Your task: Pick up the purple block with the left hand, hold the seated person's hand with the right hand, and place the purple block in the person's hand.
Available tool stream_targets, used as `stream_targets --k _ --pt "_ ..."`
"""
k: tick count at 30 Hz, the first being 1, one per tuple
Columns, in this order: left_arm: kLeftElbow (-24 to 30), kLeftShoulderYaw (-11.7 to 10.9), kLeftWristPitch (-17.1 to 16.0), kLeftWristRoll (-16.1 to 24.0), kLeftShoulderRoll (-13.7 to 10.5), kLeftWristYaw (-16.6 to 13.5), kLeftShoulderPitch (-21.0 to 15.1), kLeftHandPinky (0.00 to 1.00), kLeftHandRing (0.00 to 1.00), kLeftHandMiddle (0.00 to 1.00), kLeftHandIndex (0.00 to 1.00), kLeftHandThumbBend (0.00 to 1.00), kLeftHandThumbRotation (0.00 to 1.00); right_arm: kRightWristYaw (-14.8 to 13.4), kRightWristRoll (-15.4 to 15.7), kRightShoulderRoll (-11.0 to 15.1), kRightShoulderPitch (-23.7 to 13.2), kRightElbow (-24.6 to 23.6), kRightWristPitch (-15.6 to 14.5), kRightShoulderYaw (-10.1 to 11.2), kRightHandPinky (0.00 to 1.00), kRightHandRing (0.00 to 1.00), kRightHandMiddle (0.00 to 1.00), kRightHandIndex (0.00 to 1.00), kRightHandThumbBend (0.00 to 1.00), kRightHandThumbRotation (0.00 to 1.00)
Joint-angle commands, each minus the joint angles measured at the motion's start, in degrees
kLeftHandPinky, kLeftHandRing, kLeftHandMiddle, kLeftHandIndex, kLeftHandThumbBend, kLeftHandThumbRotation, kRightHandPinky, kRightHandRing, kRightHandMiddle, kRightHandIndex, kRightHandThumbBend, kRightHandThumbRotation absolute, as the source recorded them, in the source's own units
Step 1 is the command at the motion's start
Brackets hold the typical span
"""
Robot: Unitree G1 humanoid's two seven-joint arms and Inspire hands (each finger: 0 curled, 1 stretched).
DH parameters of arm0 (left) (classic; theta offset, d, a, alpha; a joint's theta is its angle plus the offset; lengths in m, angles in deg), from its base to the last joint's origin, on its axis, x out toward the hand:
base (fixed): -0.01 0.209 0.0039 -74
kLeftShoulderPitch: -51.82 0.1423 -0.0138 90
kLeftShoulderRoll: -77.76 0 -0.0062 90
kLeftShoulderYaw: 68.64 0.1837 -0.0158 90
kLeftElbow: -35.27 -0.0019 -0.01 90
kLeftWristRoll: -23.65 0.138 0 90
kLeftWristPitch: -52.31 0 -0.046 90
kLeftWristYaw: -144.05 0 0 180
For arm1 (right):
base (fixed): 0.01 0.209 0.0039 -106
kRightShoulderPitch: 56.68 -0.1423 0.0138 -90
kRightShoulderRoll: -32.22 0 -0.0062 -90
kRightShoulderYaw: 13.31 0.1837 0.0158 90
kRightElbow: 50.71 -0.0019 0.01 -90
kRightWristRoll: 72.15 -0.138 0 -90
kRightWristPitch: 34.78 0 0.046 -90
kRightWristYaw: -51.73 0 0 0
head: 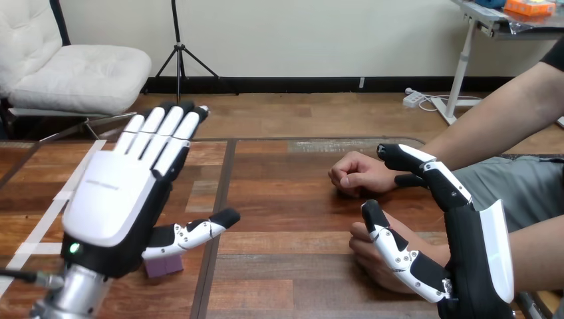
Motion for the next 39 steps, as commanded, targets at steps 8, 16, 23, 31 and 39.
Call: stream_targets --k 8,16,23,31,39 --pt "1.6 3.4 4.1 -6.0 -5.1 10.3 -4.6 1.00 1.00 1.00 1.00 0.71 0.98 0.2 -0.4 0.2 -2.2 -1.8 -0.3 0.4 0.66 0.74 0.76 0.74 0.40 0.33" --pt "-0.3 5.3 5.3 -9.1 -7.0 15.4 -6.4 1.00 1.00 1.00 1.00 0.72 0.98 0.4 -0.2 0.3 -2.0 -2.2 -1.0 0.5 0.67 0.74 0.76 0.74 0.40 0.33" --pt "-4.2 7.0 4.2 -12.7 -8.1 18.1 -8.5 1.00 1.00 1.00 1.00 0.73 0.96 0.5 -0.9 0.6 -2.4 -1.5 -0.3 0.5 0.67 0.75 0.76 0.74 0.40 0.33" --pt "-8.0 8.8 3.7 -14.2 -9.2 19.3 -10.6 1.00 1.00 1.00 1.00 0.75 0.96 0.7 -1.0 0.5 -2.4 -1.6 -0.4 0.6 0.67 0.75 0.76 0.74 0.41 0.33" --pt "-10.2 10.3 4.2 -14.5 -9.6 20.5 -11.8 1.00 1.00 1.00 1.00 0.76 0.96 1.2 -1.0 0.5 -2.3 -2.3 -1.1 0.7 0.67 0.74 0.76 0.74 0.40 0.33"
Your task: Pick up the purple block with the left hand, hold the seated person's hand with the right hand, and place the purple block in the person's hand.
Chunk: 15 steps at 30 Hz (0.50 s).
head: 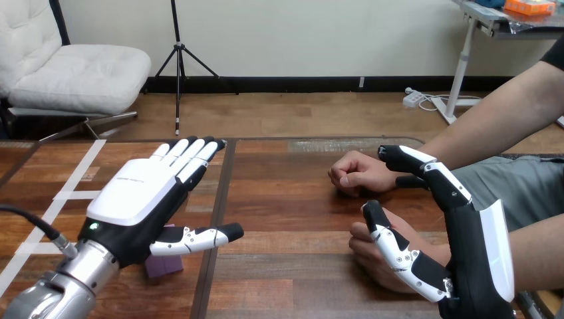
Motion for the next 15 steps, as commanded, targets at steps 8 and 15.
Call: stream_targets --k 8,15 --pt "-2.8 1.8 0.6 -2.7 -1.7 1.9 -4.2 1.00 1.00 1.00 1.00 0.76 0.96 0.3 0.1 0.5 -2.4 -2.7 -0.7 0.8 0.67 0.75 0.76 0.74 0.40 0.32" --pt "-3.3 2.4 1.6 -3.0 -1.9 2.5 -4.3 1.00 1.00 1.00 1.00 0.77 0.96 0.3 0.2 0.8 -2.6 -2.8 -0.6 1.1 0.67 0.74 0.75 0.74 0.40 0.32"
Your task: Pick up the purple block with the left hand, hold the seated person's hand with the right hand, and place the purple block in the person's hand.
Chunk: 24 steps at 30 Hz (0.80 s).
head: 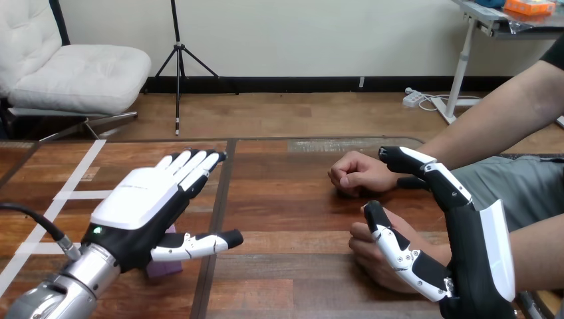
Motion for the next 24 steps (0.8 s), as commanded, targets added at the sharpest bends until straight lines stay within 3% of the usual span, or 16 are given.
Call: stream_targets --k 1,24 --pt "-0.8 0.5 1.0 -0.9 -1.3 0.2 -3.5 1.00 1.00 1.00 1.00 0.77 0.96 0.2 -0.1 0.8 -2.6 -2.7 0.2 0.8 0.67 0.74 0.75 0.74 0.40 0.32" --pt "-0.1 1.1 2.7 -1.4 -2.3 0.0 -1.2 1.00 1.00 1.00 1.00 0.77 0.97 1.3 -0.8 0.8 -2.5 -3.1 -0.1 1.1 0.69 0.75 0.76 0.74 0.40 0.34"
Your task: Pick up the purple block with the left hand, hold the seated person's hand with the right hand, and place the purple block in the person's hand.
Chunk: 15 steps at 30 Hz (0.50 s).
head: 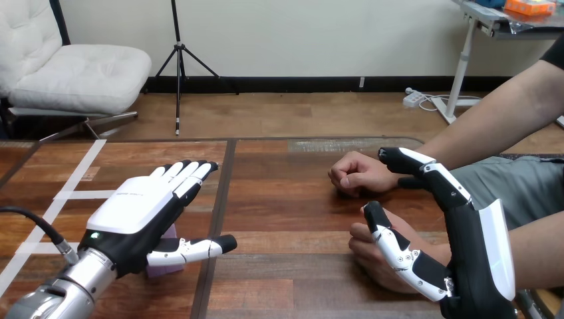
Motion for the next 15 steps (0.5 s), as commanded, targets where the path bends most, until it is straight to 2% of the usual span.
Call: stream_targets --k 1,10,15 --pt "1.5 -0.3 0.2 -1.3 -1.5 -0.4 -1.1 1.00 1.00 1.00 1.00 0.77 0.98 0.1 -0.5 0.8 -2.6 -2.8 0.3 0.7 0.69 0.75 0.76 0.75 0.40 0.34" --pt "3.7 -1.1 1.2 -2.1 -1.3 -0.5 1.4 1.00 1.00 1.00 1.00 0.76 0.97 0.4 -0.7 0.9 -2.6 -2.8 0.1 0.9 0.69 0.75 0.76 0.75 0.40 0.34" --pt "4.4 -1.2 1.4 -2.0 -1.2 -1.7 2.9 1.00 1.00 1.00 1.00 0.75 0.96 0.5 -0.7 0.9 -2.7 -2.8 0.1 1.0 0.69 0.75 0.76 0.75 0.40 0.35"
